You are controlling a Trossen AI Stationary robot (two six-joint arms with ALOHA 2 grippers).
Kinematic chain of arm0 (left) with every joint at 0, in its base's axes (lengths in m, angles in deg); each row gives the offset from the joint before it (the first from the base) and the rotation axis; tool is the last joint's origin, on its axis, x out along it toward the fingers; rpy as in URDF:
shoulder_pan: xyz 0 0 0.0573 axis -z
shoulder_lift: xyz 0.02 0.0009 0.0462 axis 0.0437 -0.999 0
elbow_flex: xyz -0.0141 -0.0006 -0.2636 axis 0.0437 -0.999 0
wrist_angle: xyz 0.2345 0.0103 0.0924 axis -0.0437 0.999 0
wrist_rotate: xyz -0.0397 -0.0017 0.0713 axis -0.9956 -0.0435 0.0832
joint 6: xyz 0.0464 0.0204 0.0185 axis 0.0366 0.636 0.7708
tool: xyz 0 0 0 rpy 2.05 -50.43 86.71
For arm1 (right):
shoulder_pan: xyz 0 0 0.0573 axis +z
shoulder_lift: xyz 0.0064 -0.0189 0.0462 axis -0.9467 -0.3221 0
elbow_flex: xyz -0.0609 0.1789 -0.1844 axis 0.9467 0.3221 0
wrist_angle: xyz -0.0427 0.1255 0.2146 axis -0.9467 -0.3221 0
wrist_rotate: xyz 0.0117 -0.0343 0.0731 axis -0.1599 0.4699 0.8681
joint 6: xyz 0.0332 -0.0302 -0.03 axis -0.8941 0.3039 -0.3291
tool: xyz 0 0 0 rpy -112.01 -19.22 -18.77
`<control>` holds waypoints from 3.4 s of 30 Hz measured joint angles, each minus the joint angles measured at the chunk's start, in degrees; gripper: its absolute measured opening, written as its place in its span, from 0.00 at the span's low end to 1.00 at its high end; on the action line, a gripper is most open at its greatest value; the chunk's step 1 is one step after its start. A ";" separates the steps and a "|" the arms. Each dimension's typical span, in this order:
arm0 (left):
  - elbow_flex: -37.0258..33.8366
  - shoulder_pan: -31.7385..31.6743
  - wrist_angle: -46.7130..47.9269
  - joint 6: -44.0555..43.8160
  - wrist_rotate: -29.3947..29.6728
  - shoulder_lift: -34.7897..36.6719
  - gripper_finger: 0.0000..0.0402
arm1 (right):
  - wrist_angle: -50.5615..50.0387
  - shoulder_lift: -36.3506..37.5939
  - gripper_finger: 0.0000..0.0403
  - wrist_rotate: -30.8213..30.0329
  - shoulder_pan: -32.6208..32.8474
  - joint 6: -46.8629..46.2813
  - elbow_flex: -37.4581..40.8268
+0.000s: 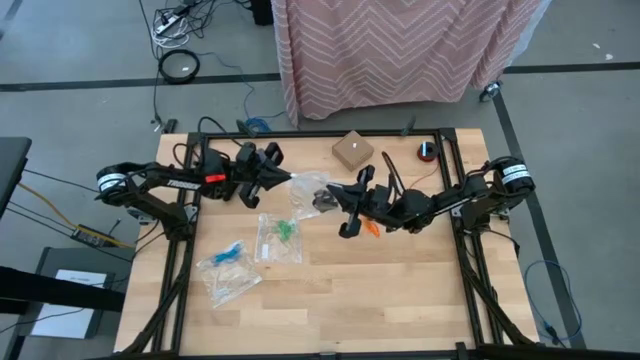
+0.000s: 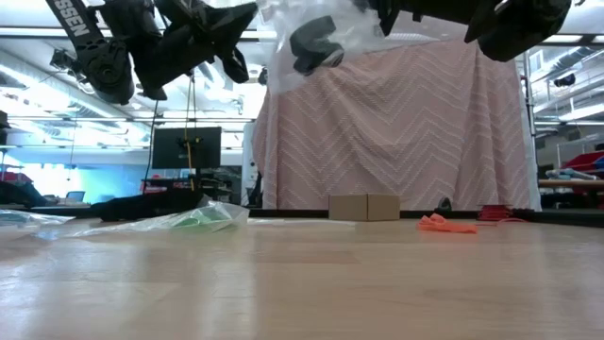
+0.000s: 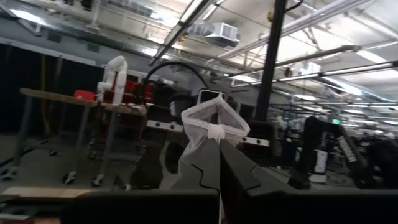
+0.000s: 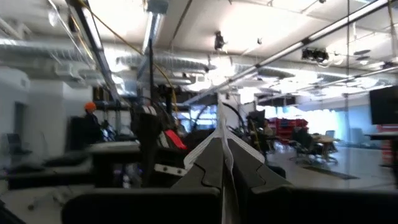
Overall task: Sort rubber bands
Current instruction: Close the transparent zip bag
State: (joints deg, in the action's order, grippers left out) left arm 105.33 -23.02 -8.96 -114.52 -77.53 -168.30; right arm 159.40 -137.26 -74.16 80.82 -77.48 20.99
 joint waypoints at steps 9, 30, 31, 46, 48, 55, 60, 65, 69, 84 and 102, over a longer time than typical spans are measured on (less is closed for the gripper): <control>-2.92 -0.72 0.65 1.03 3.29 0.00 0.00 | -0.74 0.00 0.06 -12.73 1.24 14.99 0.02; -6.65 -1.53 2.17 1.39 5.95 0.00 0.00 | -2.66 -0.04 0.42 -37.81 14.37 36.70 -1.09; -6.65 -1.30 2.43 1.39 5.80 0.00 0.00 | -3.30 -0.04 0.42 -37.81 14.13 37.91 -2.27; -6.63 2.37 10.44 2.81 5.14 0.00 0.00 | -97.13 -0.04 0.42 -7.31 0.93 -5.01 -40.82; -6.63 2.68 10.88 2.81 5.13 0.00 0.00 | -101.41 -0.04 0.42 -2.32 -1.29 -5.62 -43.87; -6.63 4.28 12.64 4.45 6.03 0.00 0.00 | -105.77 -0.55 0.40 14.25 -8.83 -10.88 -46.34; -6.63 4.29 12.87 4.52 6.56 0.00 0.00 | -107.22 -2.72 0.40 15.95 -9.88 -10.77 -46.34; -6.63 4.29 13.42 4.71 6.82 0.00 0.00 | -107.26 -5.61 0.39 17.99 -9.92 -9.43 -46.27; -6.63 4.29 13.76 4.78 6.82 0.02 0.00 | -106.22 -5.47 0.38 17.45 -10.04 -8.28 -46.33; -6.63 5.73 14.65 7.11 8.29 0.01 0.00 | -105.53 -8.15 0.38 21.25 -11.74 -8.14 -46.31; -6.61 5.76 14.18 7.39 8.62 0.02 0.00 | -104.97 -8.28 0.14 21.22 -11.99 -5.07 -46.27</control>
State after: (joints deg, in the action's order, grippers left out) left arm 98.72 -17.26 5.21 -107.13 -68.92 -168.28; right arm 54.43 -145.54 -52.94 68.82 -82.55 -25.28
